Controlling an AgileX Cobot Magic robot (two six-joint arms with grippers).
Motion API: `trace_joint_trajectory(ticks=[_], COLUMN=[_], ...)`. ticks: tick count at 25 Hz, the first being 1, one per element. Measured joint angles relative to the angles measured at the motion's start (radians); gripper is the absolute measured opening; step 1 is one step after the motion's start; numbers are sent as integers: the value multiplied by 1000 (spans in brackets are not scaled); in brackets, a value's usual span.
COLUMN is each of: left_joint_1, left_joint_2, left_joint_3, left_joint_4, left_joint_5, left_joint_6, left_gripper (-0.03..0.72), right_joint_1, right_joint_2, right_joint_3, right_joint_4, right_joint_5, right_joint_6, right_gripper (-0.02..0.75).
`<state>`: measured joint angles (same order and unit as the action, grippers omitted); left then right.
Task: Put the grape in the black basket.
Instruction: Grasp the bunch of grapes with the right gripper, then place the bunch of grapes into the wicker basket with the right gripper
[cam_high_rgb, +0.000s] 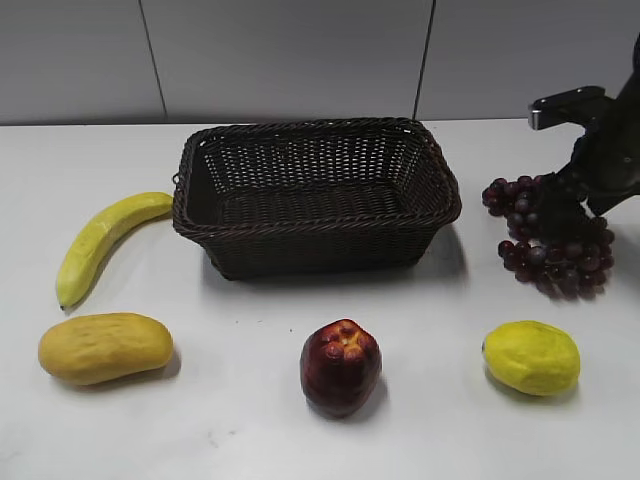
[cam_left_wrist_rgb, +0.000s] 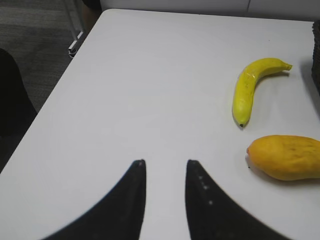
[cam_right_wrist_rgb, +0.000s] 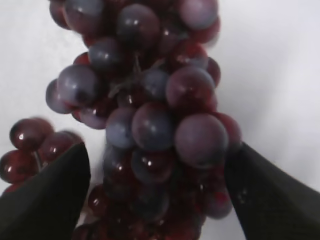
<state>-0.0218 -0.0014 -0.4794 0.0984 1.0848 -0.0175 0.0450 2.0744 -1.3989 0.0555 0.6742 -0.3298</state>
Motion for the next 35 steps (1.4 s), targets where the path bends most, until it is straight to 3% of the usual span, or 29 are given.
trace_joint_trajectory(ticks=[8,13,20,27,35], left_joint_1=[0,0,0,0,0], left_joint_2=[0,0,0,0,0], left_joint_3=[0,0,0,0,0], left_joint_4=[0,0,0,0,0], left_joint_5=[0,0,0,0,0], left_joint_6=[0,0,0,0,0], left_gripper=[217,217,217,217,217], right_joint_1=[0,0,0,0,11], right_joint_2=[72,74,58,-21,-53], right_joint_3=[-2,-14,-48,-196,-518], right_joint_4=[-1,-2,-5,-5,38], right_joint_5=[-51,-55,-13,148,332], right_joint_6=[-14,-15,-15,-66,-110], right_gripper=[578,363,267,245,235])
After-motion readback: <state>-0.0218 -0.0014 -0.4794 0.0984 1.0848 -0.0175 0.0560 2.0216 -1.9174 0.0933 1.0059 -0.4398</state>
